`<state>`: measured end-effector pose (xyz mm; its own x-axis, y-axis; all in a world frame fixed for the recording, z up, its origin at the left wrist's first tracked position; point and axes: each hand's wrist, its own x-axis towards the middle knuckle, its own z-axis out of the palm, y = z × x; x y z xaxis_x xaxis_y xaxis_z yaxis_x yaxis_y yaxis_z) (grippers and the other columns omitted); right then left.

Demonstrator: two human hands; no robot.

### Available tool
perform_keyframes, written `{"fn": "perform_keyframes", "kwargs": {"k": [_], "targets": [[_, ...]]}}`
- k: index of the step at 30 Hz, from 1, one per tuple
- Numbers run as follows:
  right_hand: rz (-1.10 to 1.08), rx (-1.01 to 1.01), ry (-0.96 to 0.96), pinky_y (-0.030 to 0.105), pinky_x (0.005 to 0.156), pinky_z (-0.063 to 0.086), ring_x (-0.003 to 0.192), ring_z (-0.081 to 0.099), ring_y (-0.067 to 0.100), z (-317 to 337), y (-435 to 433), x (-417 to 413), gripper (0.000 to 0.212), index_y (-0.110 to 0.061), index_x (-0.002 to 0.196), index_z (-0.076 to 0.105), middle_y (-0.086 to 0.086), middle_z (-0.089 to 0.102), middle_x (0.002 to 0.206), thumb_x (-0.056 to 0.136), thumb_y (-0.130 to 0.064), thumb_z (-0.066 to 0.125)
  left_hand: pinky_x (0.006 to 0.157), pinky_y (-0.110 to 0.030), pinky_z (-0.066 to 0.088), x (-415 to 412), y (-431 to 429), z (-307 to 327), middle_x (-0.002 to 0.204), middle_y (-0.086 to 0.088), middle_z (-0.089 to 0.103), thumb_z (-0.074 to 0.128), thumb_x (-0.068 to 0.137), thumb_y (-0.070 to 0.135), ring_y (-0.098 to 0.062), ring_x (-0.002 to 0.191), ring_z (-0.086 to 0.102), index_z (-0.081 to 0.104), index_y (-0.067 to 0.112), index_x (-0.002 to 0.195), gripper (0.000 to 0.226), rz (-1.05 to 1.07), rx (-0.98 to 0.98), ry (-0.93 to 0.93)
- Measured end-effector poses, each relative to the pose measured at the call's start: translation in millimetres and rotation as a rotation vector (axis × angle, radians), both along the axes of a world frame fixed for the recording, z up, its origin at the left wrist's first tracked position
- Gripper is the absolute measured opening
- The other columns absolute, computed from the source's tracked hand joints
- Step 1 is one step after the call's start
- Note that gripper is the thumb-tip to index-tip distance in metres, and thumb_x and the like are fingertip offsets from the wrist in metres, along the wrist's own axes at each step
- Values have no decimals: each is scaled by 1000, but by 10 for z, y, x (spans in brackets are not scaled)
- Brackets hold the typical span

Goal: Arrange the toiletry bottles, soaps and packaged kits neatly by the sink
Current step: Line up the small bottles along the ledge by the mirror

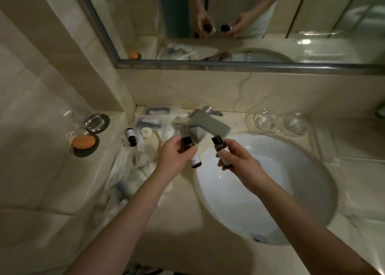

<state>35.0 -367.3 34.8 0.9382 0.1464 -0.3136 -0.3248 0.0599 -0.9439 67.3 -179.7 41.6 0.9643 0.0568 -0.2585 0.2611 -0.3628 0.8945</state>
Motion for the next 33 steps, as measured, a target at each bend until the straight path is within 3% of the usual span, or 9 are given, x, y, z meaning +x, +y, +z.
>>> {"fn": "perform_keyframes", "kwargs": {"k": [6,10,15,22,24,28,31,33], "targets": [[-257,8,22,25,68,43,68,54,14,84,-970,-403,21,-21,108,59,4,57,86,94,-10,48,86,-51,54,-62,-1076,57,85,0,68,75,75,16,-24,85,66,55,25,81,23,-205,-106,23],[-392,-54,-2,24,69,44,77,57,16,110,-1585,-607,20,-24,103,60,3,62,90,93,-10,50,83,-38,52,-113,-1775,102,85,3,65,73,77,13,-17,83,64,53,24,81,24,-341,-107,32],[-578,-42,-26,23,67,49,78,61,14,106,-2245,-743,17,-19,100,57,1,65,89,91,-5,54,87,-38,51,-96,-2535,76,93,-1,68,74,76,19,-21,91,66,56,17,93,25,-441,-84,18],[-742,-46,-37,17,60,52,74,63,9,-23,-3063,-618,18,-13,99,60,2,65,88,86,-2,61,70,-24,45,80,-3421,15,87,3,65,73,78,17,-15,82,61,53,17,89,23,-509,-21,-14],[-764,-84,-14,18,65,51,78,61,12,-86,-3261,-493,20,-12,104,58,2,62,90,86,-3,62,70,-22,46,192,-3633,-14,95,-3,67,73,78,17,-16,84,61,55,12,98,27,-505,2,-31],[-797,-176,46,29,81,47,87,59,18,-243,-3607,-189,27,-17,109,58,1,60,96,85,-10,65,56,-1,40,451,-4010,-69,91,2,61,72,78,15,-12,80,57,59,8,107,32,-482,54,-77],[-834,-216,44,12,63,46,79,59,10,-304,-3804,52,31,-14,114,59,1,60,94,84,-5,63,58,-6,42,638,-4238,-162,90,3,61,72,78,14,-12,78,58,59,12,103,29,-488,53,-74],[-844,-269,28,13,60,43,79,58,11,-361,-3924,202,32,-14,113,60,1,61,94,83,-5,63,60,-11,43,739,-4356,-250,91,-2,65,73,78,13,-12,75,58,56,16,94,23,-490,40,-76]]}}
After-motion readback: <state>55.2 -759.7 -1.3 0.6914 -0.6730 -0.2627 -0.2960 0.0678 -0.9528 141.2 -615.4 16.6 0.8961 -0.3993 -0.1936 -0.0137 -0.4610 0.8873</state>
